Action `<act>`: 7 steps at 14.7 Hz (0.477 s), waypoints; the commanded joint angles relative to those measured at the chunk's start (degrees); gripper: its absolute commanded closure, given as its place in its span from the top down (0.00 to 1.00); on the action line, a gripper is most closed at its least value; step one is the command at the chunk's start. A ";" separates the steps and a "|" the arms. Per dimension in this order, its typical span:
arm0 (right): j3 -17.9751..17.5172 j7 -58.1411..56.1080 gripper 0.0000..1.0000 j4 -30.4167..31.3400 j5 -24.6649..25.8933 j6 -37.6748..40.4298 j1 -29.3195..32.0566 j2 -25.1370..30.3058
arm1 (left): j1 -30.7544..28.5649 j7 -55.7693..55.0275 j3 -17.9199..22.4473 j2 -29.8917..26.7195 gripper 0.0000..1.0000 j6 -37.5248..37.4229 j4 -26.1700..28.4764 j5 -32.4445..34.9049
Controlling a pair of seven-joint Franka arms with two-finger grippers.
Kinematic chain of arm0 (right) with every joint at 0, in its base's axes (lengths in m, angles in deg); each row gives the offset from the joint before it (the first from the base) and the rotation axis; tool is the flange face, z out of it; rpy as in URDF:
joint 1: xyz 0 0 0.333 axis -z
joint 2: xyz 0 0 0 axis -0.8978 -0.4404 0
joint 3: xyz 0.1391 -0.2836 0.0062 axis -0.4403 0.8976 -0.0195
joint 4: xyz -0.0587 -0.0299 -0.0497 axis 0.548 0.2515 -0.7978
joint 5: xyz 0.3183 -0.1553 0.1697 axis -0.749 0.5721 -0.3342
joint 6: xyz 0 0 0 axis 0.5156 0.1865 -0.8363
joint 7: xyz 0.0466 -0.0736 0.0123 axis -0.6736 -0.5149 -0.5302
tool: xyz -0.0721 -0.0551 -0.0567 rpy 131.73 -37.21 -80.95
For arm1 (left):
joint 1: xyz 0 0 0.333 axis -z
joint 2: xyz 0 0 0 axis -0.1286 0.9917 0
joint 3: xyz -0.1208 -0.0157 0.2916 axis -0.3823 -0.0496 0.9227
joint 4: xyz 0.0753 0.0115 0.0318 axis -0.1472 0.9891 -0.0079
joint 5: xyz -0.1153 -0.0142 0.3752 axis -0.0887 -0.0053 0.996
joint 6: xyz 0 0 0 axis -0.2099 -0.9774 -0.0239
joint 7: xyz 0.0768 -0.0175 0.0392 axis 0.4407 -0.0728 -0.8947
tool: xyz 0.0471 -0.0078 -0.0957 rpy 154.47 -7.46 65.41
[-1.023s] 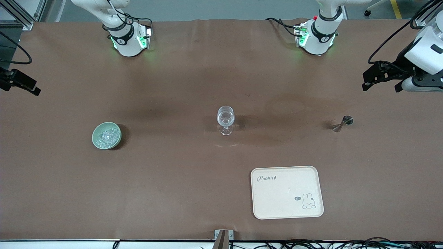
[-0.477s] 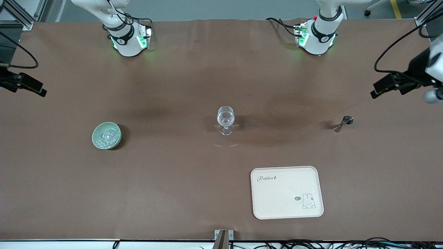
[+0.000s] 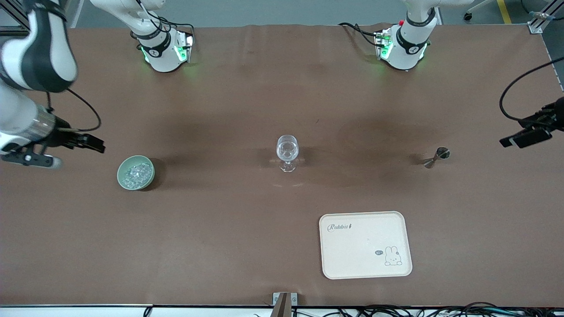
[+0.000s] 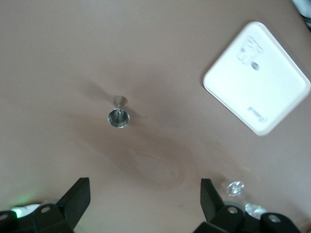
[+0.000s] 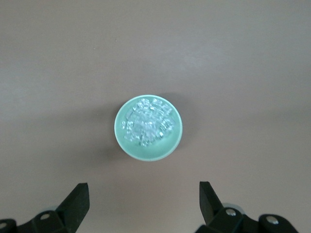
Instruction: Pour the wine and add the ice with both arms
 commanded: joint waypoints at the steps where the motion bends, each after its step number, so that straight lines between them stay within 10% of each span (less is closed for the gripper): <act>1: -0.01 -0.26 1.00 4.72 -0.27 -7.09 -0.48 -2.03 | 0.42 -2.25 4.97 6.47 1.00 -1.16 -1.36 -4.32; 7: -0.10 -4.21 1.00 6.12 -0.36 -17.64 0.48 -11.18 | 0.07 -2.08 18.15 18.97 1.00 -1.25 2.93 -25.84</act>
